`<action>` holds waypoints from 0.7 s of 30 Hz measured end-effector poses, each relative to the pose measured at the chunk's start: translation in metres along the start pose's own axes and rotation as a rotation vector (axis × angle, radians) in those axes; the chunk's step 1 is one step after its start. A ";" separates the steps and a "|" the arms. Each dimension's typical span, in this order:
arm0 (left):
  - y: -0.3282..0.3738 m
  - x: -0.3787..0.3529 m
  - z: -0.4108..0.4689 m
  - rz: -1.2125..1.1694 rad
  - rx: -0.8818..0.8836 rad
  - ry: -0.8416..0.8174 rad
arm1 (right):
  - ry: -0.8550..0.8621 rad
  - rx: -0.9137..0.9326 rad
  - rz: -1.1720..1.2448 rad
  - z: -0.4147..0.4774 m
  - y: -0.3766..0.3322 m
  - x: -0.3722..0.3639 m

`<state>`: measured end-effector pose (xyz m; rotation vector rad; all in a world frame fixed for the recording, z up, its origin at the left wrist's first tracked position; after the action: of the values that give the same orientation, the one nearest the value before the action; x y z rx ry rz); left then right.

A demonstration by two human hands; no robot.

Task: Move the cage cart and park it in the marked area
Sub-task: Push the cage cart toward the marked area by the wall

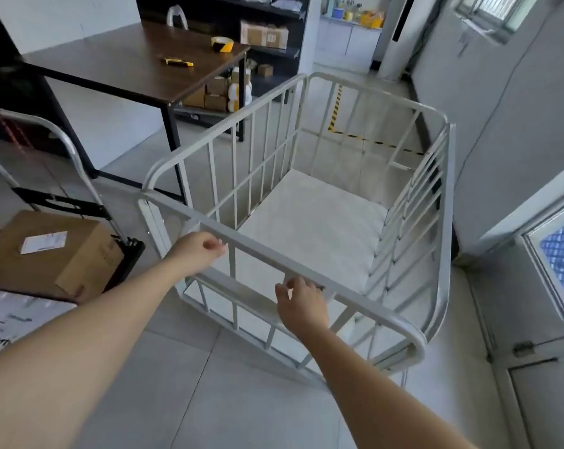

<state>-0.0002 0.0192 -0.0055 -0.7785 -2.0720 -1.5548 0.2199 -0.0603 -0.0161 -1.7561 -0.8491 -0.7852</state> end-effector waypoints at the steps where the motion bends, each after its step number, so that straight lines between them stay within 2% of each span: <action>1: -0.003 0.001 0.001 0.125 -0.047 -0.015 | -0.006 -0.007 -0.031 -0.001 0.000 -0.004; 3: -0.013 0.000 0.009 0.358 -0.125 -0.054 | -0.008 -0.001 -0.085 -0.002 0.002 -0.015; 7: -0.026 -0.001 0.020 0.555 -0.176 -0.213 | 0.002 0.047 -0.211 -0.002 0.006 -0.027; 14: -0.041 -0.001 0.034 0.671 -0.197 -0.461 | 0.084 0.233 -0.414 -0.005 0.009 -0.039; 17: -0.044 0.001 0.041 0.782 -0.251 -0.499 | 0.087 0.272 -0.474 -0.003 0.009 -0.040; 21: -0.047 -0.002 0.045 0.919 -0.341 -0.482 | 0.117 0.233 -0.503 0.002 0.012 -0.043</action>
<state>-0.0306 0.0523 -0.0529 -2.0279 -1.3178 -1.2262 0.2068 -0.0698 -0.0581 -1.2903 -1.2698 -1.0542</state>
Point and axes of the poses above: each hand's wrist, its own z-axis towards the middle knuckle, its own x-axis out of the back of the hand, y = z × x, the point moved 2 cm from there along z, towards the middle knuckle, and after that the axes turned 2 degrees about -z, right-handed, at the moved point
